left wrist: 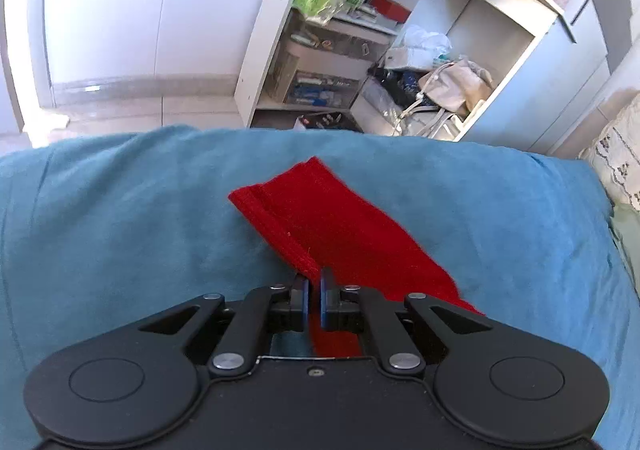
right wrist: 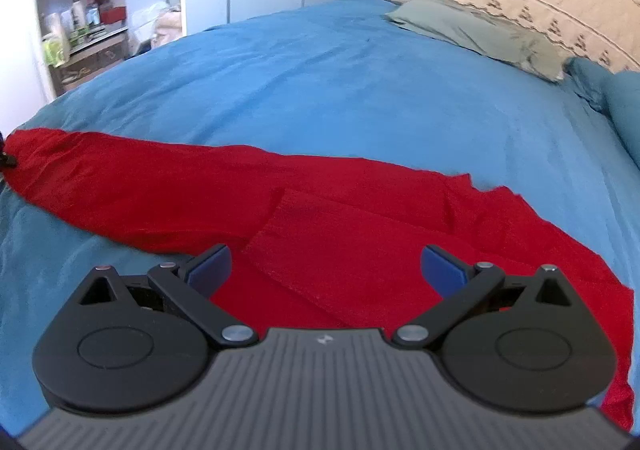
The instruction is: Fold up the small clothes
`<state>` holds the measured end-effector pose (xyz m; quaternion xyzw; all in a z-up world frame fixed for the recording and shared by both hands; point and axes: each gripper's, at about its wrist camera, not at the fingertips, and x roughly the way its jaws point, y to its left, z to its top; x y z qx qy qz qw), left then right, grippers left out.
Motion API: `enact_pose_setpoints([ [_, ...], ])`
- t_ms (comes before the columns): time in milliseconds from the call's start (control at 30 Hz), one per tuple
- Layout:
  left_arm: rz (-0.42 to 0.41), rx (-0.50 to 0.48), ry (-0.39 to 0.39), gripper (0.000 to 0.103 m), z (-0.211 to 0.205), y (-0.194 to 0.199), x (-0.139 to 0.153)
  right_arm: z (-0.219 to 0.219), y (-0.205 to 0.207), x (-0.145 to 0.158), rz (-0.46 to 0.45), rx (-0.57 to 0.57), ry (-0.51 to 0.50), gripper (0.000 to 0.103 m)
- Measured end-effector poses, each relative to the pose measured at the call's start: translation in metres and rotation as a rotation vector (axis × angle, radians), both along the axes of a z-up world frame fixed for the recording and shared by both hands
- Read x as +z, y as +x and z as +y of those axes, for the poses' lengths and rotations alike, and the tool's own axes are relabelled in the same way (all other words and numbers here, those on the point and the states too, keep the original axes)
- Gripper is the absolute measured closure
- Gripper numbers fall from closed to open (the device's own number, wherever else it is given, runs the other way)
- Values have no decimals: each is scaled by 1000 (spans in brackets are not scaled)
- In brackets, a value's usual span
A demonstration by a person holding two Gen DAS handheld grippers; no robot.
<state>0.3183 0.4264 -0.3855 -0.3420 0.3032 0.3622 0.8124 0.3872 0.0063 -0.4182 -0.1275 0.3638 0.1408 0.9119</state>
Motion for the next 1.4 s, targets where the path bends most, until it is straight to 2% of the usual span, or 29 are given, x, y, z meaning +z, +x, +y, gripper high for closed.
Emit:
enact_pose_setpoints([
  [133, -54, -69, 85, 99, -24, 13, 34, -18, 2, 2, -4, -52, 9, 0],
  [267, -139, -213, 184, 99, -73, 36, 85, -45, 5, 11, -14, -108, 14, 0],
  [367, -206, -372, 220, 99, -128, 59, 119, -72, 7, 21, -38, -156, 18, 0],
  [433, -253, -509, 217, 99, -178, 76, 137, -90, 7, 28, -56, -188, 20, 0],
  [533, -281, -709, 187, 99, -255, 95, 145, -122, 6, 38, -80, -243, 22, 0],
  [633, -241, -913, 131, 98, -340, 110, 127, -155, 3, 44, -91, -294, 22, 0],
  [767, -104, -1072, 48, 98, -421, 115, 76, -194, -5, 46, -93, -341, -1, 0],
  [867, 12, -1125, 33, 98, -461, 108, 33, -220, -15, 39, -78, -357, -15, 0],
  [967, 101, -1138, 37, 98, -476, 101, 2, -240, -22, 32, -57, -362, -18, 0],
  [1100, 106, -1128, 28, 96, -476, 91, -6, -256, -28, 27, -37, -360, 12, 0],
  [1133, 101, -1122, 21, 85, -471, 90, -2, -257, -29, 26, -31, -359, 20, 0],
  [1167, 91, -1112, 10, 56, -467, 87, 2, -259, -29, 26, -21, -358, 30, 0],
  [1200, 74, -1096, 4, 40, -460, 86, 7, -261, -29, 26, -13, -357, 42, 0],
  [1233, 53, -1073, 8, 15, -454, 84, 15, -260, -28, 27, -4, -355, 60, 0],
  [1267, 23, -1048, 22, 4, -447, 80, 24, -261, -27, 28, 5, -353, 75, 0],
  [1333, -24, -1010, 57, 2, -435, 76, 40, -255, -24, 29, 33, -339, 109, 0],
  [1400, -34, -971, 93, 2, -418, 75, 54, -251, -18, 30, 73, -322, 157, 0],
])
